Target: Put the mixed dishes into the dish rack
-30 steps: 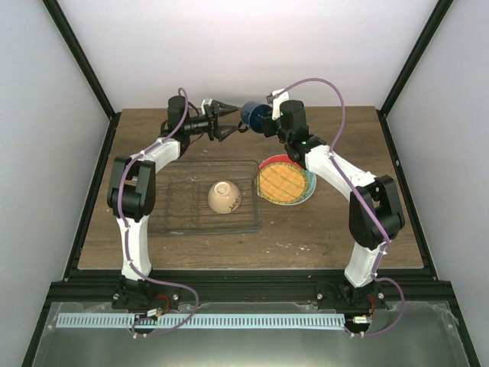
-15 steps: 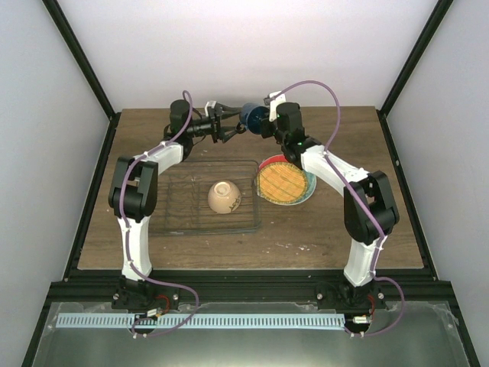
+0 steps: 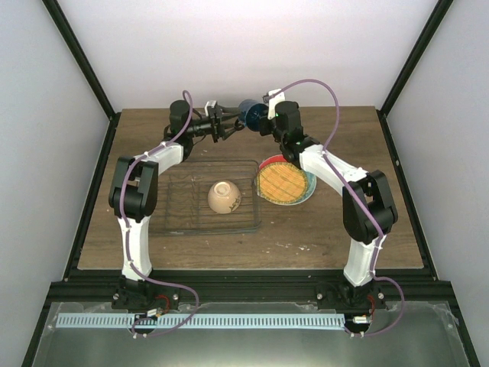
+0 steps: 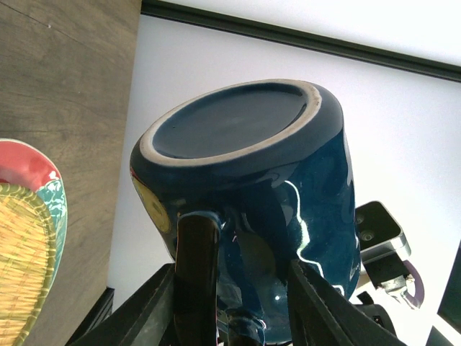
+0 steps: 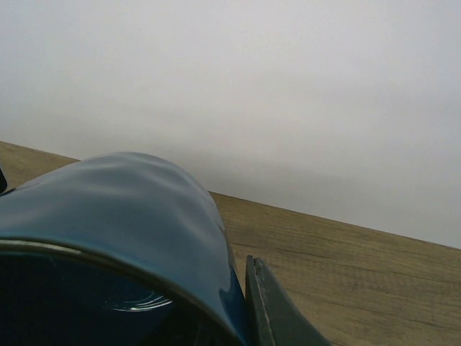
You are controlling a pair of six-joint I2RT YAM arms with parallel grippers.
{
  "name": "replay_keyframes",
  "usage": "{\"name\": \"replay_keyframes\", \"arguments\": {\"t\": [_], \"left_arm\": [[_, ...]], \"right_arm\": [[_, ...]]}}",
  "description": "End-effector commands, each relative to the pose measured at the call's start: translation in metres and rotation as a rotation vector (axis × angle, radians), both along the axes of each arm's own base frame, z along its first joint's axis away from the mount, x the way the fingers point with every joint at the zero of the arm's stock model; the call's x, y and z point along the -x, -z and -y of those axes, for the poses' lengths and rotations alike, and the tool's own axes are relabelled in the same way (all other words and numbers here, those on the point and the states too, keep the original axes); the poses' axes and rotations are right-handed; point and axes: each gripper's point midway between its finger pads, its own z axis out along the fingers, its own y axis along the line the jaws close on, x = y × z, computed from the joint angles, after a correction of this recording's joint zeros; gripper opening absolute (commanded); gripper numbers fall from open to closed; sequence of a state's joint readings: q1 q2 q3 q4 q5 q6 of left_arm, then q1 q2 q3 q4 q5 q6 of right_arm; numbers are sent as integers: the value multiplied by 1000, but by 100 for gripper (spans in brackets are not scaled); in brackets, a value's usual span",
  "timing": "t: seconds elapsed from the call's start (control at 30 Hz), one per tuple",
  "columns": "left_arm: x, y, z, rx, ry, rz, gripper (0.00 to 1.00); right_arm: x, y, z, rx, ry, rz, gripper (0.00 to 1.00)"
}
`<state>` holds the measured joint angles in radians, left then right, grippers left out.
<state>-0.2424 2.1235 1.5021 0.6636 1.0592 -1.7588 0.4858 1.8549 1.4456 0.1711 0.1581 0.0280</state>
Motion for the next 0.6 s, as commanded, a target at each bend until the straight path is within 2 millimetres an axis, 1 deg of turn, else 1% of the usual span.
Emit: {"name": "replay_keyframes", "arguments": {"t": [0.0,0.27,0.47,0.57], "left_arm": [[9,-17,4,25,28,60,37],[8,-16,5,30,35,64,20],[7,-24,4,37,38,95,8],[7,-27,4,39,41,113,5]], "right_arm": [[-3,-59,-2,-56,29,144,1],[-1,-59,-6,-70,4,136,1],[5,-56,-14,-68,-51,121,1],[6,-49,-15,-58,-64,105,1]]}}
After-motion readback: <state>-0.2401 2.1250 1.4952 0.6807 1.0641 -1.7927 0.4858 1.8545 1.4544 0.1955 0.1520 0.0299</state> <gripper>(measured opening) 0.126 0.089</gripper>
